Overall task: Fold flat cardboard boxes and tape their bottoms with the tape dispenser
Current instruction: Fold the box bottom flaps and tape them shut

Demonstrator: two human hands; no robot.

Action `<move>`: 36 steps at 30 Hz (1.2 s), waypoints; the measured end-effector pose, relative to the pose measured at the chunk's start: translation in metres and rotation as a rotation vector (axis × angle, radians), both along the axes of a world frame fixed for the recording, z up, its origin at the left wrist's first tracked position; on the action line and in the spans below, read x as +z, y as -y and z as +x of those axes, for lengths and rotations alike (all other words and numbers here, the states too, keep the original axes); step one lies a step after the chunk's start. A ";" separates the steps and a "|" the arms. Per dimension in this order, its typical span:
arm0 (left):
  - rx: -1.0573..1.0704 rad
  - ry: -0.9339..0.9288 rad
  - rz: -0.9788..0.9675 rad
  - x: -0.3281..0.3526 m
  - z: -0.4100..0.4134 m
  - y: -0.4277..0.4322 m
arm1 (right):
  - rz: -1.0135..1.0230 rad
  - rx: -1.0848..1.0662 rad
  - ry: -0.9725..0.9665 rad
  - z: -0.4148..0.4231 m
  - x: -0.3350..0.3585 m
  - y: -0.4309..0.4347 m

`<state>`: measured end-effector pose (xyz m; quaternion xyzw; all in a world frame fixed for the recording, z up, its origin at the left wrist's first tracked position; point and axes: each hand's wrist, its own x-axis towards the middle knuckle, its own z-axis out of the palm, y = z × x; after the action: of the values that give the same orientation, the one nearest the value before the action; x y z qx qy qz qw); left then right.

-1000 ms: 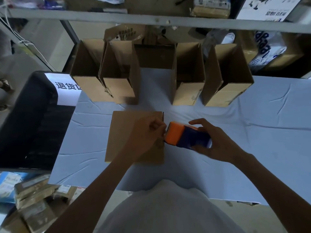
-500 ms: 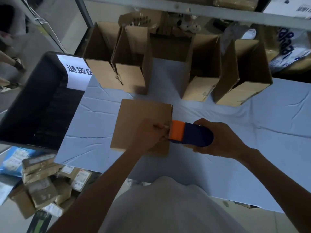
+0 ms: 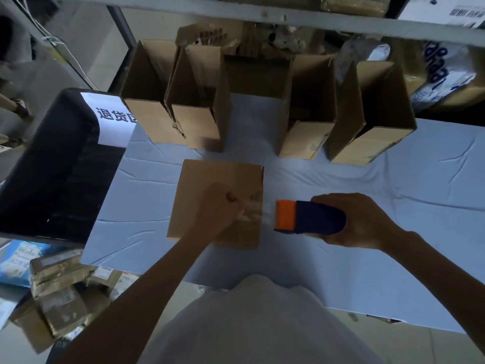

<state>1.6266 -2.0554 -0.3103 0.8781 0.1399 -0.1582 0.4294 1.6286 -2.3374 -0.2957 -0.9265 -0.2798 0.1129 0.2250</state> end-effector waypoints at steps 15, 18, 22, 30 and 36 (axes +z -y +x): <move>0.059 -0.036 0.039 -0.017 -0.008 0.001 | -0.017 -0.008 -0.074 0.000 -0.005 0.006; 0.067 -0.015 -0.019 -0.023 -0.004 0.004 | -0.065 -0.021 -0.062 0.003 -0.010 0.005; 0.016 -0.028 0.086 -0.029 -0.004 0.007 | -0.091 -0.022 -0.054 0.007 -0.014 0.004; -0.033 0.028 0.116 -0.027 -0.006 0.012 | -0.122 0.004 -0.091 0.012 -0.026 0.001; -0.053 0.046 0.171 -0.039 -0.010 0.019 | -0.147 -0.001 -0.097 0.014 -0.033 0.001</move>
<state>1.6165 -2.0741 -0.3492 0.9183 0.1198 -0.1369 0.3517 1.6426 -2.3385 -0.3288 -0.9340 -0.2592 0.1779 0.1699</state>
